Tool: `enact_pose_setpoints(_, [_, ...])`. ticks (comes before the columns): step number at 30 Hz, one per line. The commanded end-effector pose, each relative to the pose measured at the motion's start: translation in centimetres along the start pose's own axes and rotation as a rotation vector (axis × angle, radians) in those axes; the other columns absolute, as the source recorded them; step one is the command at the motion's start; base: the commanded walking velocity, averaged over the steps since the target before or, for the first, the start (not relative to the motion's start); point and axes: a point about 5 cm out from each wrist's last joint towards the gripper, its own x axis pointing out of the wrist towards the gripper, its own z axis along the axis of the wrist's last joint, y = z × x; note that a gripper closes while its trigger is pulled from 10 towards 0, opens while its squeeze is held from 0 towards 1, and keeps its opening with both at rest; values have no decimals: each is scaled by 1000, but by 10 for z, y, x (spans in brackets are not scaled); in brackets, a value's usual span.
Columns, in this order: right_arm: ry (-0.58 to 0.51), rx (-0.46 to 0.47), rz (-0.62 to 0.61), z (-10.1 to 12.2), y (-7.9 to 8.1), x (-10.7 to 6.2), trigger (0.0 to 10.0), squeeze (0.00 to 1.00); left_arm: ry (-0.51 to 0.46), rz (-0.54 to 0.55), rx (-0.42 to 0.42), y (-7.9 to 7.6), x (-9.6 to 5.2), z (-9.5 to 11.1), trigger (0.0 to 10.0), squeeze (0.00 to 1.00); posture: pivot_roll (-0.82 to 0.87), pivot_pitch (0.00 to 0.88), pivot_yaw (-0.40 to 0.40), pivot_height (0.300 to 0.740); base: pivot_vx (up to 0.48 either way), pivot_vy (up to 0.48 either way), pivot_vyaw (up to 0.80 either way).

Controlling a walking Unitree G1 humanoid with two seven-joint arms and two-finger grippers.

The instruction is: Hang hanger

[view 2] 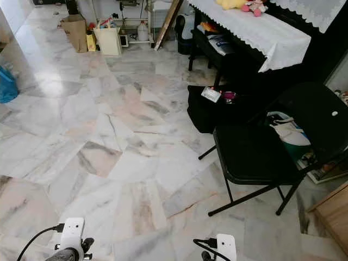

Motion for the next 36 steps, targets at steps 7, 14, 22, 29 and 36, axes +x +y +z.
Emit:
enact_pose_setpoints(7, [-2,20,-9,-1,-2,0,10000,0,31,-15,-43,-3,-1,-7,10000,0,10,0,-73,740,0,0,0])
enact_pose_setpoints(14, [-1,21,-12,0,-2,0,10000,0,35,-23,-39,-5,-1,-7,10000,0,11,0,-76,740,0,284,0])
enact_pose_setpoints(22, [-2,18,-12,0,-2,0,10000,0,34,-23,-41,-6,-1,-7,10000,0,12,0,-76,740,0,284,0])
enact_pose_setpoints(29, [0,17,-14,0,-2,0,10000,0,34,-25,-38,-6,-1,-7,10000,0,10,0,-73,740,0,285,0])
enact_pose_setpoints(36, [-1,22,-17,0,-2,0,10000,0,33,-23,-42,-5,-1,-7,10000,0,9,0,-73,740,0,286,0])
